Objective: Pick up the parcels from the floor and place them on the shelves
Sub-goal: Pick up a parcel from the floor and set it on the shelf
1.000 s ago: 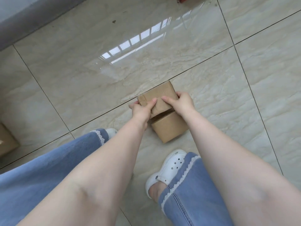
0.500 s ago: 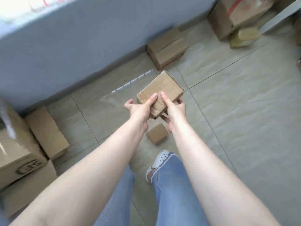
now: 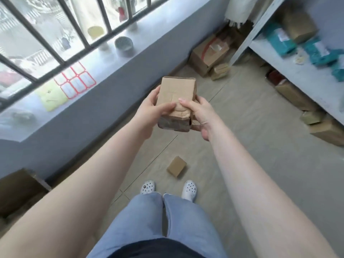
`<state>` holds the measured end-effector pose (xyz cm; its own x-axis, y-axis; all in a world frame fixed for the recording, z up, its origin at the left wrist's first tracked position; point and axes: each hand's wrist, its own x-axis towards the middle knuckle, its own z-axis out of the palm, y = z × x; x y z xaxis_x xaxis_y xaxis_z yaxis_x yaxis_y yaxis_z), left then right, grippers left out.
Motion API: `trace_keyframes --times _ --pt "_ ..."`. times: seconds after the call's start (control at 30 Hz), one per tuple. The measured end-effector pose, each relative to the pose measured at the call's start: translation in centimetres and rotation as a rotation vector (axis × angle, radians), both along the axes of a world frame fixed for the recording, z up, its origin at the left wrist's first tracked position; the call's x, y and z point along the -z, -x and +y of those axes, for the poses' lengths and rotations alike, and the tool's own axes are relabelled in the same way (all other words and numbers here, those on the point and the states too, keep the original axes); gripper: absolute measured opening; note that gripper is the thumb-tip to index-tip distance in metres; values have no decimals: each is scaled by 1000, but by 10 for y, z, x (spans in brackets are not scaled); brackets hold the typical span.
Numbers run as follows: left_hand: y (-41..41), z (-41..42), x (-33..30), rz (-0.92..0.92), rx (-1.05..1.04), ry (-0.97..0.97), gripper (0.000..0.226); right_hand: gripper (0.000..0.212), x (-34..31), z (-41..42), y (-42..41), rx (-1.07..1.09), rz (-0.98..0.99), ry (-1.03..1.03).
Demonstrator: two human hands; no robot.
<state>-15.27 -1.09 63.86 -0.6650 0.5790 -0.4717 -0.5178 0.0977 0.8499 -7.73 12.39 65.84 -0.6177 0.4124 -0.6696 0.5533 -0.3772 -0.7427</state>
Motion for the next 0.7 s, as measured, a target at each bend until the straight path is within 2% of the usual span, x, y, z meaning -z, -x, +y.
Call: trace_keyframes --times 0.07,0.13,0.23,0.27,0.37,0.6,0.7 --pt "4 -4 -18 9 18 -17 63 59 -11 -13 -4 11 18 37" --pt "8 -10 -28 29 45 -20 63 54 -23 -20 -7 44 27 49" --pt "10 -22 -38 89 165 -37 96 44 -45 -19 -12 95 30 64" --pt "10 -27 -41 123 220 -50 102 45 -52 -18 -13 87 23 68" --pt "10 -34 -53 179 295 -85 103 55 -69 -17 -14 17 24 65" --pt "9 -32 -77 240 274 -111 85 97 -87 -25 -28 -100 161 11" --pt "10 -34 -84 284 275 -101 88 94 -85 -30 -29 -76 198 -57"
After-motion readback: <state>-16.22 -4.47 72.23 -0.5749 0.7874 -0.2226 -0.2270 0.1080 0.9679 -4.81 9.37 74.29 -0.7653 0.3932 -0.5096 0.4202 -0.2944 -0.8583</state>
